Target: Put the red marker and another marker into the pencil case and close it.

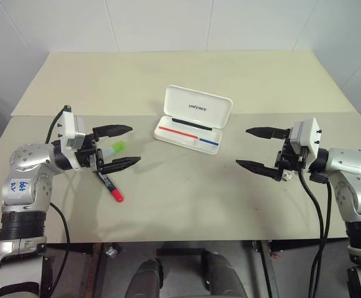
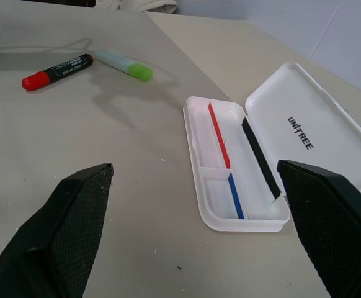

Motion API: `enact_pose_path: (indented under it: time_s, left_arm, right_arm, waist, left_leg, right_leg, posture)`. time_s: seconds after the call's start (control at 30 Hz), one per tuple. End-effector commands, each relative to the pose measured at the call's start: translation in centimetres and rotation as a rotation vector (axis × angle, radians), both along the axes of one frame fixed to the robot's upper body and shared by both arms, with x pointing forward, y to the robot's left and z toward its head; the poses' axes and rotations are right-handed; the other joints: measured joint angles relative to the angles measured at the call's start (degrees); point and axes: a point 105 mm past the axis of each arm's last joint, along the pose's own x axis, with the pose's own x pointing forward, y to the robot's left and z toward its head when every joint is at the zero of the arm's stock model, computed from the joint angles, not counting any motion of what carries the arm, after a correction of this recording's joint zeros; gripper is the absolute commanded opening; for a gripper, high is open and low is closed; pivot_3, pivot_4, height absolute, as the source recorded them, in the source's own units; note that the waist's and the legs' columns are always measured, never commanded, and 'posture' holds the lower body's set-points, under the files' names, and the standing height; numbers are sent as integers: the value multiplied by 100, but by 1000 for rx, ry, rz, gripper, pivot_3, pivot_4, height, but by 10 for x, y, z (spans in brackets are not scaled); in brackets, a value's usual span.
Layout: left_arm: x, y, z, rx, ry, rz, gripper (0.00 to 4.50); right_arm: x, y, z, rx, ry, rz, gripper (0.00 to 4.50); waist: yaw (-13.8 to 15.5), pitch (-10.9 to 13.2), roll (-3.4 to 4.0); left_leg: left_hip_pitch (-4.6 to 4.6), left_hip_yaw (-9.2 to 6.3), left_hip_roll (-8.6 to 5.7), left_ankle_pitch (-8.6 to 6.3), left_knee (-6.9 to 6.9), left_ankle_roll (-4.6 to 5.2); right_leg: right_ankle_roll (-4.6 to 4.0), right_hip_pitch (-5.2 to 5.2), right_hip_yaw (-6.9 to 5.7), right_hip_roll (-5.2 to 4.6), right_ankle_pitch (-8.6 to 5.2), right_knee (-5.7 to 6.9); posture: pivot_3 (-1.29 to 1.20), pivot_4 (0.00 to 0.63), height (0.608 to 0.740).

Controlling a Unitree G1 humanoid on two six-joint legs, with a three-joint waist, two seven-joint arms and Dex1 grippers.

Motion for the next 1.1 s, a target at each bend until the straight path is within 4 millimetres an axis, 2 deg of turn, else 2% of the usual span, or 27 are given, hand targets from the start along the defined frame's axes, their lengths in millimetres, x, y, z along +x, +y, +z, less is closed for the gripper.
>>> enact_pose_path:
  time_s: [0.03, 0.2, 0.3, 0.43, 0.53, 0.63, 0.83, 1.1]
  left_arm:
    - [0, -1, 15, 12, -62, -22, 4459]
    - [0, -6, 12, 15, -55, -46, 4459]
    - [-4, -7, 17, 9, -55, -71, 4459]
    - [-3, -2, 20, 9, -70, -46, 4459]
    - [-5, 2, 19, 16, -69, -27, 4459]
    - [-8, 5, 17, 21, -68, -8, 4500]
    - [-16, 10, 15, 32, -60, 19, 4500]
    - [-25, 17, 16, 46, -55, 51, 4500]
  right_arm:
    - [-1, -3, 20, -31, -76, 0, 4500]
    - [7, 3, 26, -39, -52, -2, 4500]
    - [7, 28, 27, -103, 3, 58, 4500]
    - [14, 52, 10, -214, 73, 95, 4500]
    - [26, 62, -3, -250, 105, 86, 4500]
    - [41, 65, -16, -305, 118, 56, 3902]
    - [68, 72, -23, -369, 124, 13, 1915]
    - [81, 81, -27, -412, 123, 40, 1915]
  waist:
    - [4, 0, 0]
    - [-13, 0, 0]
    - [-26, 0, 0]
    - [-8, 0, 1]
    - [-6, 0, 0]
    - [-8, 0, 0]
    - [-27, 2, -2]
    - [-23, 1, -2]
  left_leg:
    - [0, 0, 0, 0, 1, 0]
    - [1, 1, -1, 0, 1, 0]
    - [0, 1, 4, 0, 1, 0]
    - [0, 0, 5, 0, 2, -1]
    - [-4, -1, 3, 0, 2, -1]
    - [-7, 1, -3, 0, 2, -1]
    - [-16, 7, -1, 1, -3, -2]
    - [-27, 9, 3, 4, -6, -9]
  right_leg:
    - [0, 0, 0, 0, 0, 0]
    - [0, 0, 1, 0, 0, 1]
    - [0, -2, 1, 4, 0, 4]
    - [-3, -7, 0, 4, 0, 10]
    - [-2, -7, -1, 2, 0, 6]
    - [-1, -9, 1, -4, 0, 2]
    - [-2, -30, 6, -2, 0, 10]
    - [-9, -51, 6, 3, -3, 27]
  posture:
    - [0, 150, 740]
    - [0, 150, 740]
    - [0, 150, 740]
    - [0, 150, 740]
    - [0, 150, 740]
    - [0, 150, 740]
    - [0, 150, 740]
    - [0, 150, 740]
